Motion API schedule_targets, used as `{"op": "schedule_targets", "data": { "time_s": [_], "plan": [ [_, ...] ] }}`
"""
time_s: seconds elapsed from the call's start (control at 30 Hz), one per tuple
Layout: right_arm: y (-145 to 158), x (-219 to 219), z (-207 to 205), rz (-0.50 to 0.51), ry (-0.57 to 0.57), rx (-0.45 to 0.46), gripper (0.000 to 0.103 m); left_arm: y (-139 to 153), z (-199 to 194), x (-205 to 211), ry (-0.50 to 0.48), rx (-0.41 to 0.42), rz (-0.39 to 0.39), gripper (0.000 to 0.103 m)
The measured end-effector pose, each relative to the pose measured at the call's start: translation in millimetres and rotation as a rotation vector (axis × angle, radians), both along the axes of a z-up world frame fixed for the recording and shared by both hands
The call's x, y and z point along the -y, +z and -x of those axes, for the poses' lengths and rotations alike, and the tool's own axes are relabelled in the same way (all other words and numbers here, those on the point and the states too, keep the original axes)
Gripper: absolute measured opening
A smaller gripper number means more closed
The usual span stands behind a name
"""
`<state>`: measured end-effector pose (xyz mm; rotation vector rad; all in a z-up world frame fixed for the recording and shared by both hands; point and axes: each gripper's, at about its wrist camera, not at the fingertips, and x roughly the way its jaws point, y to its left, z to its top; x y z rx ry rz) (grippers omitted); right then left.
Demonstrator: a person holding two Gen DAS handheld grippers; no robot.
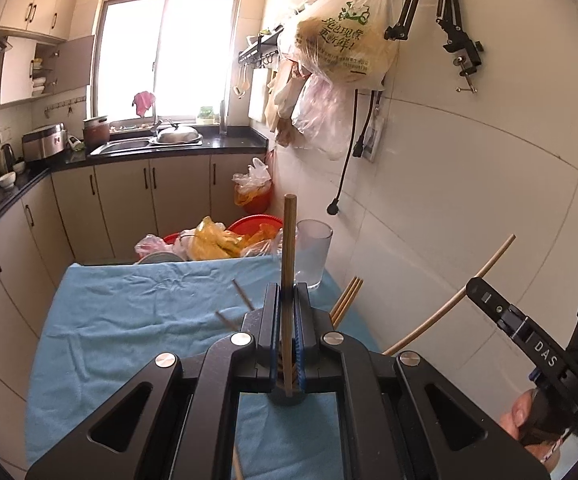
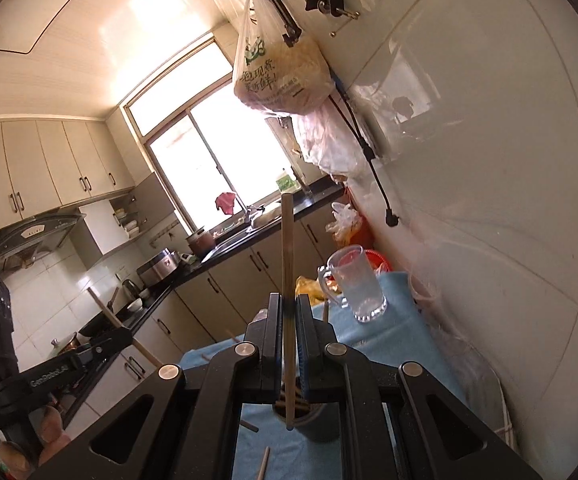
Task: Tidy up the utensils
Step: 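Lower both tools' chopsticks into the black holder and open both tools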
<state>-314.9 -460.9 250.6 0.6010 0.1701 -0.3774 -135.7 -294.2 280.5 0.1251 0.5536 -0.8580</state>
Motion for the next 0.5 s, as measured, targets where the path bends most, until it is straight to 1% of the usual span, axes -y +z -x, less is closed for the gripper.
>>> {"op": "schedule_targets", "data": {
  "time_s": [0.2, 0.3, 0.37, 0.5],
  "plan": [
    [1, 11, -25, 0.011, -0.007, -0.019, 0.007, -17, -21, 19, 0.007, -0.029, 0.006, 0.006],
    [-7, 16, -41, 0.004, -0.004, -0.048, 0.007, -31, -31, 24, 0.012, -0.048, -0.008, 0.006],
    [-15, 21, -51, -0.007, 0.000, -0.072, 0.007, -41, -37, 25, 0.012, -0.069, -0.018, 0.006],
    [-33, 27, -67, -0.028, 0.015, -0.124, 0.007, -56, -44, 26, 0.017, -0.087, -0.035, 0.006]
  ]
}}
